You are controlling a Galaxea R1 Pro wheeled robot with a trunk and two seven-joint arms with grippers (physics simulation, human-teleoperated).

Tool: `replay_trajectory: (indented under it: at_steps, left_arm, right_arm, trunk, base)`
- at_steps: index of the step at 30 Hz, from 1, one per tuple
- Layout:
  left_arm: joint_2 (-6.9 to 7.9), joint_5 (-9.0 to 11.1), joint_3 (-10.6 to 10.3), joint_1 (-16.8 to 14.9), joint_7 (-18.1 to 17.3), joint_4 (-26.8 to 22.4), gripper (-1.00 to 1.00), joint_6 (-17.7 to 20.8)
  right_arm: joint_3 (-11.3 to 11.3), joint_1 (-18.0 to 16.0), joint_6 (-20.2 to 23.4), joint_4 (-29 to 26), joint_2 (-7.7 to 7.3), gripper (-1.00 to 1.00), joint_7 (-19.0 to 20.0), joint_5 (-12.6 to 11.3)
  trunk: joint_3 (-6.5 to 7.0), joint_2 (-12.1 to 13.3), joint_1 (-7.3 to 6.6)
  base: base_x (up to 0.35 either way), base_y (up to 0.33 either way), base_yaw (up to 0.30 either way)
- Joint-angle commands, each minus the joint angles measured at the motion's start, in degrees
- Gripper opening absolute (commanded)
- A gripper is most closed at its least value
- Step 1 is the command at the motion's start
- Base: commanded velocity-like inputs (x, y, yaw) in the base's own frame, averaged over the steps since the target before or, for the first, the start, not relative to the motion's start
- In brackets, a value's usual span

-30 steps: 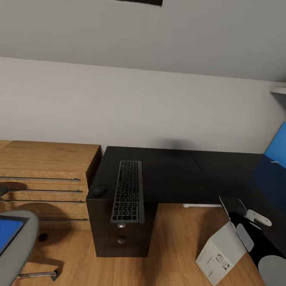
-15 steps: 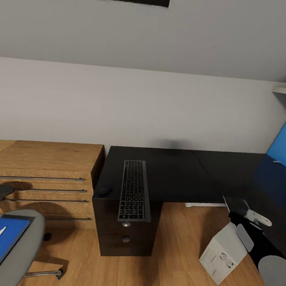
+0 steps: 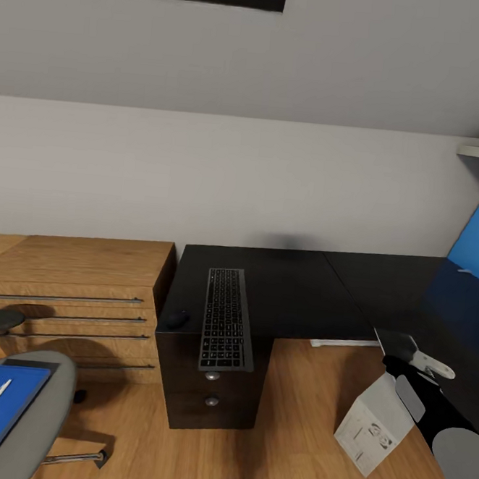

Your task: In the bedroom, organize the workspace by keeping the computer under the desk, ensuring the monitor is on the desk, placing the keyboard on the desk next to the monitor, placing the mouse on the desk next to the keyboard, moving the folder from the swivel chair onto the desk next to the mouse, stacking the notebook on top of the folder with the pen on top of the notebook, and positioning the swivel chair next to the desk.

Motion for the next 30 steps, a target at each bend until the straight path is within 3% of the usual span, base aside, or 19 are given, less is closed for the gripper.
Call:
replay_trajectory:
  at_steps: [1,30]
  left_arm:
    - [0.05,0.6,-0.4,-0.1,0.4,0.0,1.00,-0.4]
    - [0.04,0.6,-0.5,-0.1,0.5,0.0,1.00,-0.4]
  right_arm:
    - [-0.1,0.0,0.3,1.2,0.00,1.00,-0.2,-0.9]
    - [-0.1,0.0,-0.1,0.8,0.09,1.00,-0.2,-0.8]
  trunk:
    - [-0.06,0.0,0.00]
    - [4.78,10.8,-5.93]
  base:
    - [0.000,0.000,0.000]
    - [0.000,0.000,0.000]
